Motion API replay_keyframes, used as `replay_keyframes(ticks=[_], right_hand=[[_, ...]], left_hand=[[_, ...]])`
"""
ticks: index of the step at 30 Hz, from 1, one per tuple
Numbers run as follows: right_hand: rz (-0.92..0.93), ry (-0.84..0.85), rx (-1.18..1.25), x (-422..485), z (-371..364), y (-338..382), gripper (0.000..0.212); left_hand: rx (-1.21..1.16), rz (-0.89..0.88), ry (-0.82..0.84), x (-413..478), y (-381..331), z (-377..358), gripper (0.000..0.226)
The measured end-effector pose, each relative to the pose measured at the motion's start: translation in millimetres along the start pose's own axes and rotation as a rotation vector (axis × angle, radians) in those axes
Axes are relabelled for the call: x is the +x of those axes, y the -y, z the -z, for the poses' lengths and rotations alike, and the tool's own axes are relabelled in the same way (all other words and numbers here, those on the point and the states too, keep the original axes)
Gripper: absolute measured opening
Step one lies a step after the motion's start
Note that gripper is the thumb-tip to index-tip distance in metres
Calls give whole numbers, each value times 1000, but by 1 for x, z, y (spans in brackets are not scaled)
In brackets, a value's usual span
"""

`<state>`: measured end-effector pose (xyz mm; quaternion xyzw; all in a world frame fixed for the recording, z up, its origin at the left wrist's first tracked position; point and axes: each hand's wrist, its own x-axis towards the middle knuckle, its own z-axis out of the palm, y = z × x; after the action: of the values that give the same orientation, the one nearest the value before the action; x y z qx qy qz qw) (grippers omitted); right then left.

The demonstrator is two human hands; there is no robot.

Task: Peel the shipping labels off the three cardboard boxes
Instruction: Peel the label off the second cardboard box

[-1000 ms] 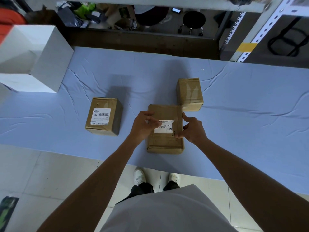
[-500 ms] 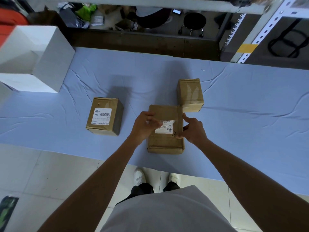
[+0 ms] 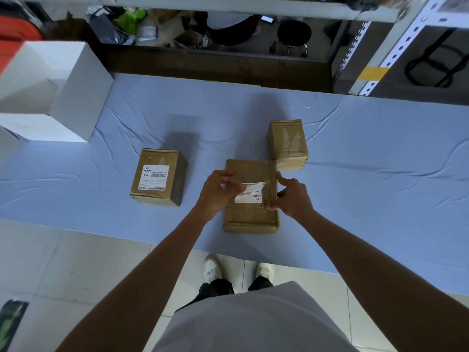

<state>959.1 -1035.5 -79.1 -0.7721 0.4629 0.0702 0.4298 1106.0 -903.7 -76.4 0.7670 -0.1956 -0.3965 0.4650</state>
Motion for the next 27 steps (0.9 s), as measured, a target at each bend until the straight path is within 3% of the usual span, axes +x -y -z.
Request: replay_keyframes(ticks=[8, 27], right_hand=[[-3, -2, -4, 1, -1, -1, 107], [-12, 1, -17, 4, -2, -2, 108]], left_hand=[[-44, 4, -2, 0, 1, 0, 9], [-58, 4, 14, -1, 0, 0, 21]])
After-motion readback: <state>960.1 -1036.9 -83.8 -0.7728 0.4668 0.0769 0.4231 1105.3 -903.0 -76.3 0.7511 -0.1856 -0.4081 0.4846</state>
